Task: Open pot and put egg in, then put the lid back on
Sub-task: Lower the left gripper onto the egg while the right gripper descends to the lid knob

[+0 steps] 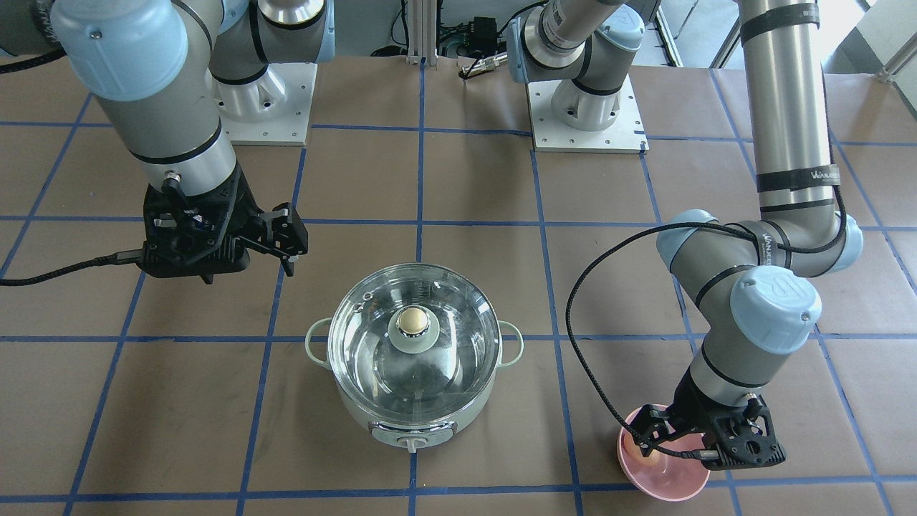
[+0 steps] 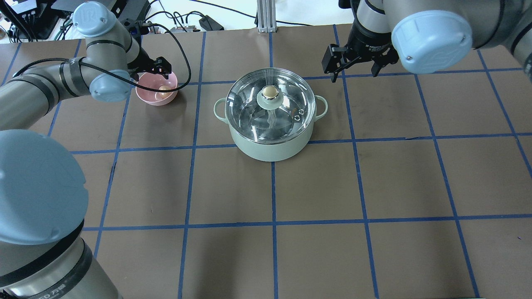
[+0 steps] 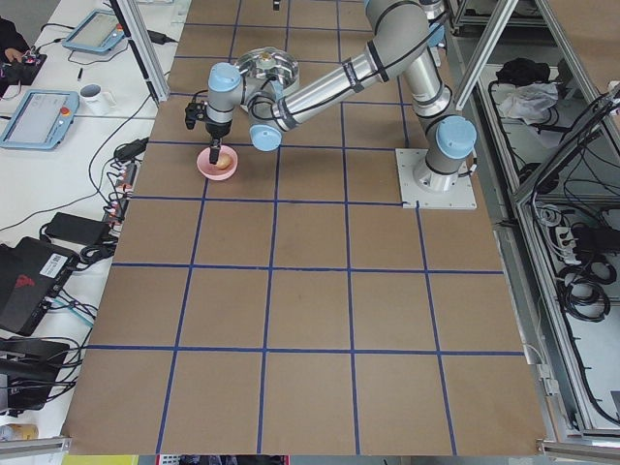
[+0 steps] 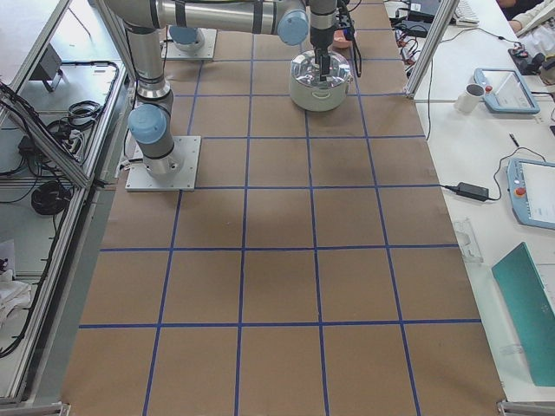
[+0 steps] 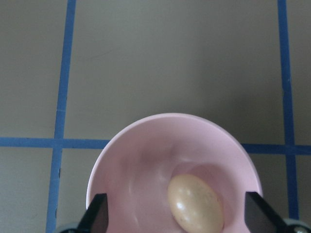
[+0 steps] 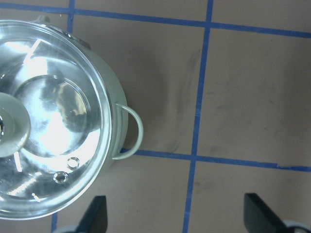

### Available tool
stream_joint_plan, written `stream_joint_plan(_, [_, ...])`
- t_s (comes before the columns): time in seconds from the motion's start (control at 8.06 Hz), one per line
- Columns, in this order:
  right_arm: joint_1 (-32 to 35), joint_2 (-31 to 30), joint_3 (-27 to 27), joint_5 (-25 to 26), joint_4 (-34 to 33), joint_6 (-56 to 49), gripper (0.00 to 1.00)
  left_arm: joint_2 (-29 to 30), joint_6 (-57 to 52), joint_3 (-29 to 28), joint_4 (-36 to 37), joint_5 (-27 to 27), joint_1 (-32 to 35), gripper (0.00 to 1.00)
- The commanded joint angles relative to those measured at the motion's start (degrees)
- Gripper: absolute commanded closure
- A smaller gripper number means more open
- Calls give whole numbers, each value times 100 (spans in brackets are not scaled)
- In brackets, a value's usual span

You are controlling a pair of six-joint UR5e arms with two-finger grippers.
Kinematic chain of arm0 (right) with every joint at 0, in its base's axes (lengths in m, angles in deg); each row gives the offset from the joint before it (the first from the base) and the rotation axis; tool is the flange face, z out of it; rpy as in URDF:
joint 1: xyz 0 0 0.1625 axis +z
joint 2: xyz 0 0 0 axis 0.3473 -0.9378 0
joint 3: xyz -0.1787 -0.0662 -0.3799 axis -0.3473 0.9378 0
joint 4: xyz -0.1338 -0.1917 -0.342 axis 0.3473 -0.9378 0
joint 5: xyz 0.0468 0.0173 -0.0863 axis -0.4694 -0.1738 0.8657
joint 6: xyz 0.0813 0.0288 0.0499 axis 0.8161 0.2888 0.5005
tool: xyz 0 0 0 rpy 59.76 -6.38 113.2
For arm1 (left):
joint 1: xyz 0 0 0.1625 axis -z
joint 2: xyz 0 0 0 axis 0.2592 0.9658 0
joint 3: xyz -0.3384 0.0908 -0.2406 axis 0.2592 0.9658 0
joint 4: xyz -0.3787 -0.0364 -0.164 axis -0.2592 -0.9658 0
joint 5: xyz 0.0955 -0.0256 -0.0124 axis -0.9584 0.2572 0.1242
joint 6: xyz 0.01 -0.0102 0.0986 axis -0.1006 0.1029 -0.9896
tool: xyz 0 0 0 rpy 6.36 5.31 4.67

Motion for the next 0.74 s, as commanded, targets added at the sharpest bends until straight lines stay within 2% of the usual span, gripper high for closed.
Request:
stream_joint_plan(0.0, [175,119,142,-645,-341,531,0,225,9,-25,87,-36,0,0])
stream_joint_plan(0.25, [211,128,81,-746,-431,587,0,243,-8,37,61,-36,0,0])
stream_joint_plan(0.62, [491,365,247,-712,-465,1324,0,270,-96,46,-27,17,0,0])
